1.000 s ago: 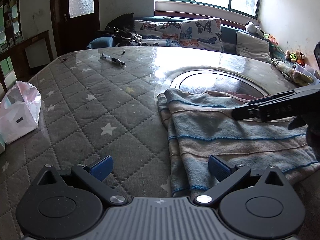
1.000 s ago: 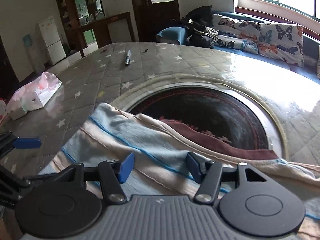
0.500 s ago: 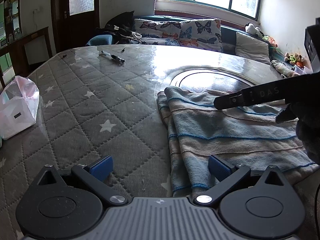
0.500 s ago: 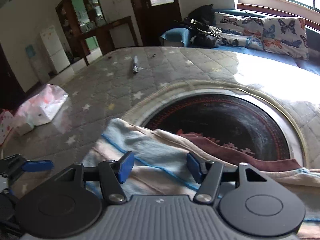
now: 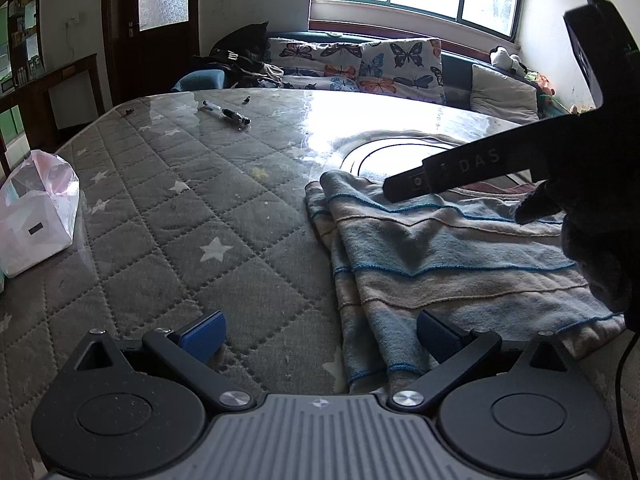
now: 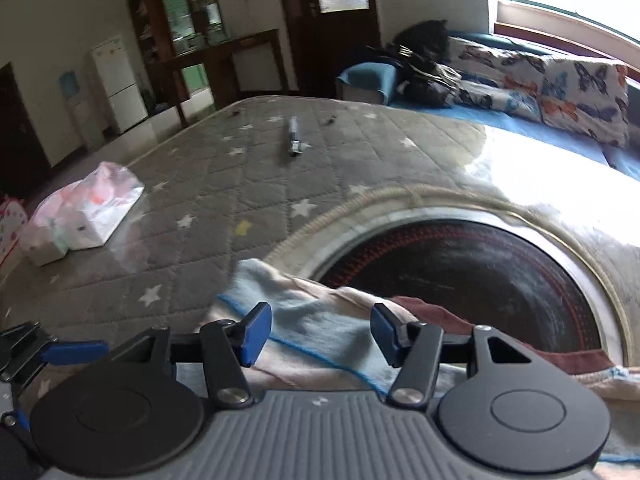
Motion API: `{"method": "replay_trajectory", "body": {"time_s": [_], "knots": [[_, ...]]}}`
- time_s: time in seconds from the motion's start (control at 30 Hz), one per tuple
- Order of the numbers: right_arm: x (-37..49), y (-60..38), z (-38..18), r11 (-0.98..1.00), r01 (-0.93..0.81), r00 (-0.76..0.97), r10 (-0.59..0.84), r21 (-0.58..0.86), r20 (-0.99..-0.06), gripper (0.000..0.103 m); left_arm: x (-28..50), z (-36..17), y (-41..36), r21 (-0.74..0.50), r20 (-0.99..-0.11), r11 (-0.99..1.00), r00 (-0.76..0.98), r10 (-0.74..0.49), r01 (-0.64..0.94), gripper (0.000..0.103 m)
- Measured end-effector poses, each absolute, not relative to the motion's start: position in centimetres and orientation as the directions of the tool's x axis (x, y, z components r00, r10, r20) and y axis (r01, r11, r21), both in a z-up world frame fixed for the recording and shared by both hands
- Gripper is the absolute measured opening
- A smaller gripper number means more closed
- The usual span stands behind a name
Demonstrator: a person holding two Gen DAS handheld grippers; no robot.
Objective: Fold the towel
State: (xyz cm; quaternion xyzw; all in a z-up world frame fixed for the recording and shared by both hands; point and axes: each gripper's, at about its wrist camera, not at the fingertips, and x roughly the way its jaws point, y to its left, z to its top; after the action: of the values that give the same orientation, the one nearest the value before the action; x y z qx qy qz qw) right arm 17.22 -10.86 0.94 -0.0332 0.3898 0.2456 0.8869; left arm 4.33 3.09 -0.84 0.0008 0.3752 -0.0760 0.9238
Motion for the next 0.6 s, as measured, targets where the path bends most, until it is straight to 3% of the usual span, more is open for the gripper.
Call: {"method": "replay_trajectory", "body": {"time_s": [0.27,0.6], "knots": [[17.0,-10.2,1.1,0.865,-0.492,0.565,0.402,0.097,-0.721,0.057,3.6,-0.1,3.9,-0.055,-0.687,0.990,0.715,-0.133,0.132,0.103],[8.6,-10.9,2.9,0.768,-0.639,0.521,0.472,0.041,-0.711,0.062,3.5,1.5,7.9,-0.038,-0.660,0.999,0.751,-0.017,-0.010,0.103]]}}
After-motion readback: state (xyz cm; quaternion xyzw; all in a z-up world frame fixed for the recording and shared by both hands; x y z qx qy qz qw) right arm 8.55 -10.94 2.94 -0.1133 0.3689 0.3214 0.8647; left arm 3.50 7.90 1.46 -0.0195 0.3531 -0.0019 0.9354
